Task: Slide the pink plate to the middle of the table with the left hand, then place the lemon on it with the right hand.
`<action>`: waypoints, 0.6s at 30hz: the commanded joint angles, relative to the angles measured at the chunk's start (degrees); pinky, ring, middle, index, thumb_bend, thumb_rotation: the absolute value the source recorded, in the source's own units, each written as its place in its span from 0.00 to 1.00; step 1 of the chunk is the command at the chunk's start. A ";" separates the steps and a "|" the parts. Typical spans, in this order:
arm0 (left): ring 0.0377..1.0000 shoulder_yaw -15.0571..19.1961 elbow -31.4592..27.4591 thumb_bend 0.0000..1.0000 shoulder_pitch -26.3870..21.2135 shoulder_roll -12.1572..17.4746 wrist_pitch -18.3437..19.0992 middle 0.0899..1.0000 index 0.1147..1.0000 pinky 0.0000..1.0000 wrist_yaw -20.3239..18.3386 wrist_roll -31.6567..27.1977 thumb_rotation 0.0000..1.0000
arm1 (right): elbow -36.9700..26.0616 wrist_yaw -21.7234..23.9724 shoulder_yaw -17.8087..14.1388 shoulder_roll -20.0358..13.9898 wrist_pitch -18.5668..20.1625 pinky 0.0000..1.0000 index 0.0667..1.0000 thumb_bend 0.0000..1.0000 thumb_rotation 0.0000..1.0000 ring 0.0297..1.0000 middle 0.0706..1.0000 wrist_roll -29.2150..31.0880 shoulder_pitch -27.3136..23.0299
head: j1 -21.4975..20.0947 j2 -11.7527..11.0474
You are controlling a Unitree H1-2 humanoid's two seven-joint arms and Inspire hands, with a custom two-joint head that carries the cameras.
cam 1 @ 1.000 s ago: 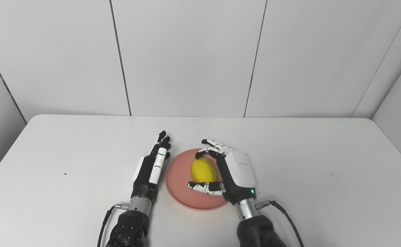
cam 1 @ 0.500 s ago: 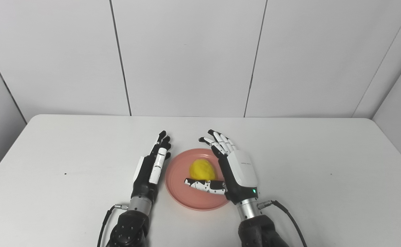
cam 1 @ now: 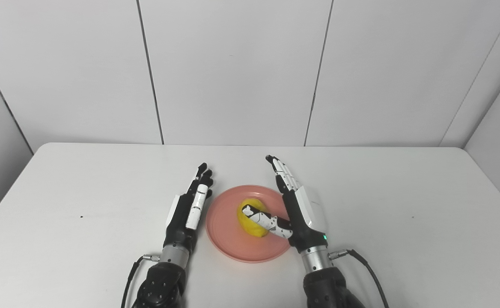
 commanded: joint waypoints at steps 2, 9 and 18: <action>0.94 -0.43 -0.49 0.54 -0.60 -0.68 0.94 0.96 0.96 0.94 -0.38 0.09 1.00 | -0.81 2.24 -1.72 1.38 -2.31 0.92 0.97 0.61 1.00 0.97 0.97 4.85 0.11 | 0.05 0.01; 0.95 -0.50 -0.49 0.56 -0.53 -0.52 0.51 0.96 0.96 0.94 -0.56 0.09 1.00 | -1.14 5.22 -5.19 2.91 -2.69 0.92 0.98 0.60 1.00 0.97 0.98 10.72 0.65 | 0.08 0.11; 0.95 -0.72 -0.78 0.55 -0.43 -0.29 0.60 0.96 0.96 0.94 -0.49 0.58 1.00 | -1.80 6.19 -9.02 5.10 -1.33 0.91 0.95 0.58 0.99 0.95 0.95 15.09 1.15 | -0.03 0.21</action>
